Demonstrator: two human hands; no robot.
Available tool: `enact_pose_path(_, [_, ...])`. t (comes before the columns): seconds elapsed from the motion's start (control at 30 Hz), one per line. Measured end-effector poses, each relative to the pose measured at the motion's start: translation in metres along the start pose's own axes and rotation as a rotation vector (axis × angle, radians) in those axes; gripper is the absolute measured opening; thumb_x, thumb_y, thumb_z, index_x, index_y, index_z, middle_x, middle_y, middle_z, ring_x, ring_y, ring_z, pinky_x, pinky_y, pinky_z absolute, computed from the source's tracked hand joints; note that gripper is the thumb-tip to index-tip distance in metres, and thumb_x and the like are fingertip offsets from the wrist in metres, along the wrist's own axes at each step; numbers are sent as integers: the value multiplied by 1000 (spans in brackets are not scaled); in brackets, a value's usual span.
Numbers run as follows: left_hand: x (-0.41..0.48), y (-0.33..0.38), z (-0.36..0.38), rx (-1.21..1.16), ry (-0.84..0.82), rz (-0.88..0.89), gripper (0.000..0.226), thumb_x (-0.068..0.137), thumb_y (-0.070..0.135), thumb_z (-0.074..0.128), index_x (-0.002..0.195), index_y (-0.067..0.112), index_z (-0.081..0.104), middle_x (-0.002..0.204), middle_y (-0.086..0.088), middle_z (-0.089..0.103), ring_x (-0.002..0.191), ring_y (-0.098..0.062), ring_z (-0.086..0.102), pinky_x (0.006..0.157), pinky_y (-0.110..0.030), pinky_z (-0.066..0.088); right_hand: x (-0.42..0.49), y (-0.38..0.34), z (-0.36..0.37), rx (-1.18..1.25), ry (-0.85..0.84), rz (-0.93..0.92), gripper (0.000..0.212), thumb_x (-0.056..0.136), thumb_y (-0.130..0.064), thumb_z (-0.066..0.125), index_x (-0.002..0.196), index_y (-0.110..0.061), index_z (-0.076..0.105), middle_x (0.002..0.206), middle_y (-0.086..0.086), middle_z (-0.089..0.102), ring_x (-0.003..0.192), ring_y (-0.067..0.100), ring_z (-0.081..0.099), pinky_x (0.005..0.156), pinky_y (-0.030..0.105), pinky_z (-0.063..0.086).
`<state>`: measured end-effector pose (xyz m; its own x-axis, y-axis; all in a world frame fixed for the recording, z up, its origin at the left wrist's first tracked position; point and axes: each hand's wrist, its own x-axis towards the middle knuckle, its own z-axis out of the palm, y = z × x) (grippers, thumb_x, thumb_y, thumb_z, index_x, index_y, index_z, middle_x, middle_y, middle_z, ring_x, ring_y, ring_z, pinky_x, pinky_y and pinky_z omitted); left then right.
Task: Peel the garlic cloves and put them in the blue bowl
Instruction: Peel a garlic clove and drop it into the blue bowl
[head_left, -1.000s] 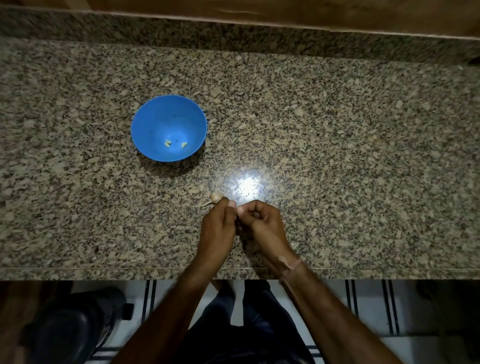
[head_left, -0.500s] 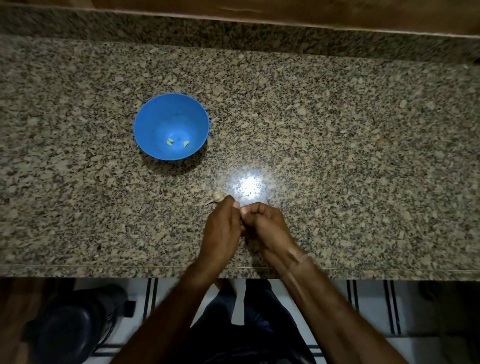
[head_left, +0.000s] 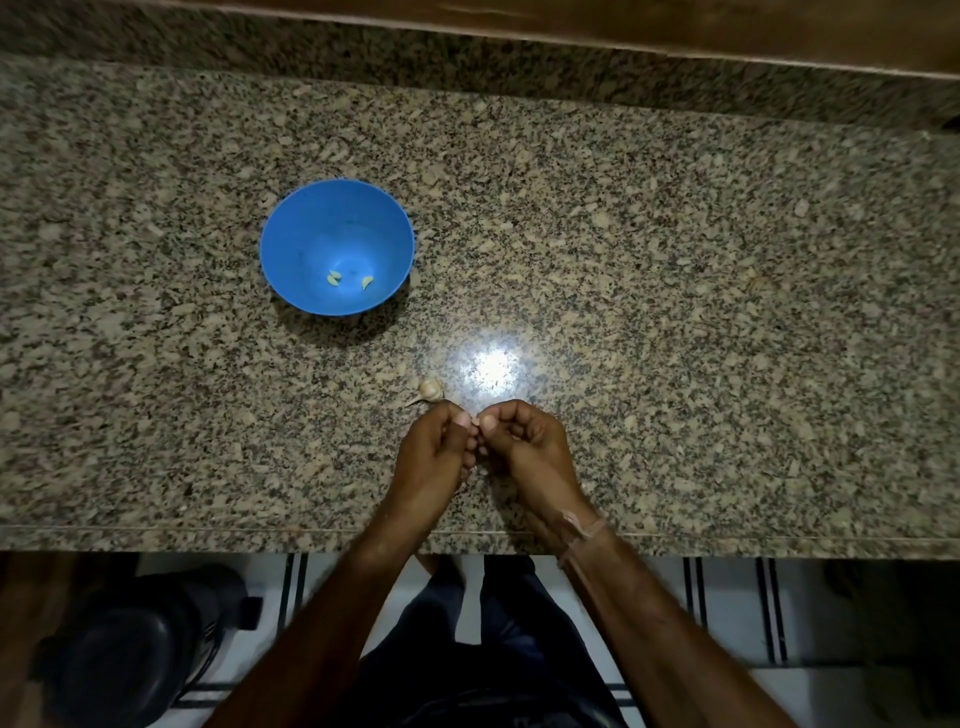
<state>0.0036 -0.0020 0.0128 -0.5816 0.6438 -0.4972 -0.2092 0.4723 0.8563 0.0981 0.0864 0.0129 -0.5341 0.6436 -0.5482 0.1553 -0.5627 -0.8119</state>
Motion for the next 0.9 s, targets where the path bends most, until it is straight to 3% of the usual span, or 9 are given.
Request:
enact_pose_path(0.1, [-4,0,-3,37,71,55,16,104,20,59,92,17,68,74,3,72,67,-10,66,63,-32,53,1,1,-1,56,12,21,11,99,1,65,91,-3,71,84,21,68,79,31,60,80,47,53])
enact_pose_path(0.2, [-7,3,-6,61,141,93,7,99,20,67,97,24,73,84,4,77,79,-15,73,75,-40,61,0,-3,-1,20,11,-9,8,98,0,66,93,-1,71,84,18,69,79,27,61,78,41,55])
enact_pose_path(0.33, [-13,17,-9,148,154,166,8,97,19,71,99,19,78,82,10,77,77,-2,72,70,-17,55,-1,-10,-3,-83,2,-74,7,99,1,66,95,1,71,84,13,72,80,23,66,80,41,60])
enact_pose_path(0.43, [-14,24,-11,190,164,192,7,95,18,73,97,17,80,78,12,76,74,0,70,64,-9,49,-1,-13,-6,-224,12,-158,9,98,1,67,93,-4,72,87,11,76,83,22,72,82,46,65])
enact_pose_path(0.5, [-14,27,-12,207,172,195,5,93,19,76,94,17,81,77,12,75,72,0,69,63,-8,48,-1,-12,-6,-329,23,-237,11,97,0,68,92,-8,73,87,8,76,85,24,74,79,44,65])
enact_pose_path(0.63, [-14,28,-12,166,165,164,3,90,19,79,89,17,81,73,9,75,68,-2,70,61,-10,49,-6,-13,-4,-397,55,-335,12,95,5,66,90,-4,71,84,7,74,81,21,72,70,23,57])
enact_pose_path(0.77, [-16,24,-7,162,190,129,3,89,17,78,87,18,80,72,10,74,68,0,69,61,-10,49,-6,-12,-3,-433,59,-359,14,94,6,66,87,-5,71,81,7,73,78,22,71,68,23,57])
enact_pose_path(0.9, [-16,24,-4,153,204,120,7,89,15,76,83,18,77,68,11,72,64,-1,67,59,-11,48,-5,-13,-4,-308,34,-219,10,96,4,66,90,-1,72,80,10,74,74,17,68,69,29,59])
